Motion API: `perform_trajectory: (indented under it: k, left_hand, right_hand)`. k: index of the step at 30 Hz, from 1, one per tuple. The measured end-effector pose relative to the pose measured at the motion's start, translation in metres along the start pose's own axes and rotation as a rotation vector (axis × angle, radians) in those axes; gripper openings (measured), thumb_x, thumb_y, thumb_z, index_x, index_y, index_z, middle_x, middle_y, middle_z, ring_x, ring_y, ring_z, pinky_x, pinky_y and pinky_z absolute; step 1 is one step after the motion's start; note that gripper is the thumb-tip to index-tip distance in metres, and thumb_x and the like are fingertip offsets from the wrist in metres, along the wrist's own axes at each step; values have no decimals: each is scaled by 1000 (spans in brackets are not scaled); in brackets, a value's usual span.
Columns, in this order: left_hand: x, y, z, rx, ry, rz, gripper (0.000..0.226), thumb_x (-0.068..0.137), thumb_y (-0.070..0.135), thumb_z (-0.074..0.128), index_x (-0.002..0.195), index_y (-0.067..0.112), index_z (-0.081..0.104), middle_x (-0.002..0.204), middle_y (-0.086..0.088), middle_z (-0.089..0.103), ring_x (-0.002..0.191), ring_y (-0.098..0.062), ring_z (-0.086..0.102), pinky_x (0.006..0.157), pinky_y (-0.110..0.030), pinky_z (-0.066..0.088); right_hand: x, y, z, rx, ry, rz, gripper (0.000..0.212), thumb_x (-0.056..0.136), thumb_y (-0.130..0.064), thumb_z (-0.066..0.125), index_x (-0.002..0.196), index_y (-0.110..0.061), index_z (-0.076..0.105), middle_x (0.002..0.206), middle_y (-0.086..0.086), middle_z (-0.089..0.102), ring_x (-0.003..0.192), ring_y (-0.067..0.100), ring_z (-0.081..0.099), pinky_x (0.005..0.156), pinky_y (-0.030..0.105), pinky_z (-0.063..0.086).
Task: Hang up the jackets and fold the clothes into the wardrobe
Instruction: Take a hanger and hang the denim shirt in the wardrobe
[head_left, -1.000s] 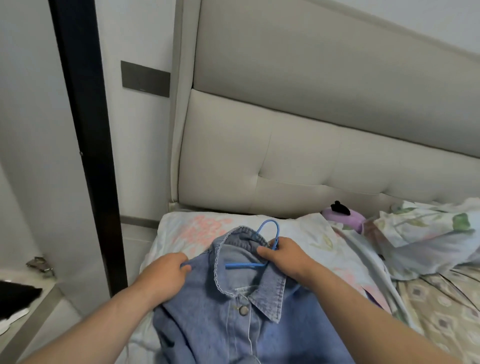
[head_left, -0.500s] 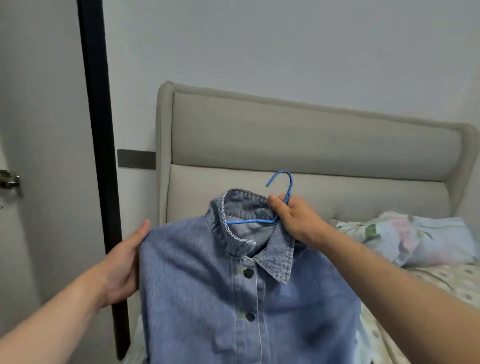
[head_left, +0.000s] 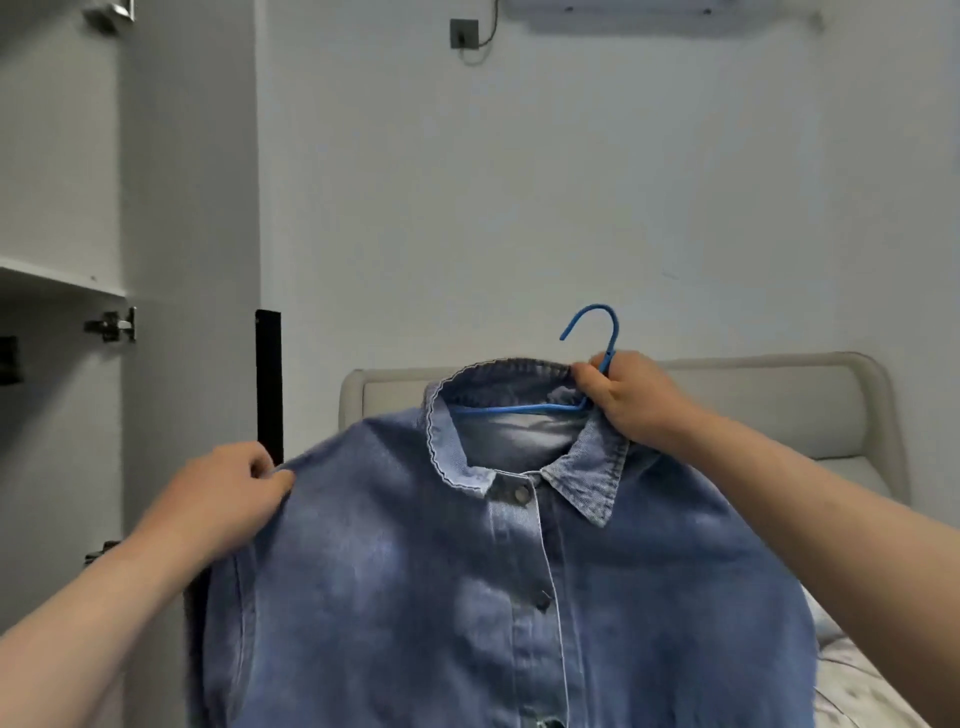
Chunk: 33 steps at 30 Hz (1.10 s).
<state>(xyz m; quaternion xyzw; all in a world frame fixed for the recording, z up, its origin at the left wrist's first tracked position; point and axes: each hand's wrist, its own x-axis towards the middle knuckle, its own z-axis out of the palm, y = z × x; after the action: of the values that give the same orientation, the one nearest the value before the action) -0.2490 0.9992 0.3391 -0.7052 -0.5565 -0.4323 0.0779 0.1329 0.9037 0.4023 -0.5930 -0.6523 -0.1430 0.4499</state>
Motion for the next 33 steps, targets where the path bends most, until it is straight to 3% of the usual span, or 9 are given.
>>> perform_trajectory:
  k: [6,10,14,16,18,20,24,28,33]
  left_hand:
    - [-12,119,-40,-402,-61,236,52,61,79,48,88,36,61,82,12,63,77,-6,58,69,-30,44]
    - [-17,159,-36,-113,-105,254,48,83,47,60,50,15,47,47,2,43,67,-32,51,51,-29,30]
    - [-10,156,-33,-317,-109,65,46,92,27,60,52,15,43,50,1,43,59,-23,43,48,-27,30]
    - [-6,153,-33,-686,-256,-176,18,93,18,62,77,11,58,68,-5,61,67,-25,57,48,-21,42]
    - [-11,146,-37,-945,-602,-452,18,93,10,62,110,7,58,96,-18,69,75,-30,66,57,-40,59]
    - [-15,132,-35,-825,-794,-394,9,91,8,59,94,7,67,86,-18,68,69,-29,65,75,-48,58]
    - [-15,117,-20,-386,-350,110,20,82,5,64,71,22,63,65,9,59,56,-2,52,54,-11,41]
    - [-22,105,-20,-141,-325,358,26,87,15,61,80,38,72,77,14,67,64,4,60,57,-9,40]
    - [-18,83,-23,-664,-556,19,24,89,1,62,85,18,78,86,-8,76,72,-16,68,67,-29,53]
  right_hand:
    - [-7,-43,-6,117,22,-86,46,99,-28,50,57,-18,34,46,-8,30,45,11,29,47,25,29]
    - [-13,-54,-1,123,29,-103,46,98,-31,50,56,-18,35,49,-4,34,46,12,29,49,25,30]
    - [-21,-55,2,183,16,-85,33,91,-28,56,61,-13,52,52,-3,48,48,6,39,49,21,33]
    - [-24,-56,2,213,-13,-57,21,88,-27,60,69,-21,65,63,-3,65,54,1,51,54,18,41]
    - [-27,-56,3,278,-37,-16,18,87,-27,63,70,-25,69,66,-7,68,57,-2,55,54,13,43]
    - [-31,-57,7,359,-74,31,16,85,-25,63,71,-25,71,64,-7,66,57,0,55,53,12,43]
    - [-35,-61,19,380,-68,67,19,85,-21,63,69,-24,72,73,-3,72,61,0,60,55,14,47]
    - [-34,-56,18,414,-58,102,19,85,-20,64,70,-22,73,74,-7,73,67,4,64,64,20,51]
    - [-35,-58,16,563,-131,124,18,86,-10,65,72,-18,74,69,-9,72,67,-3,63,67,16,47]
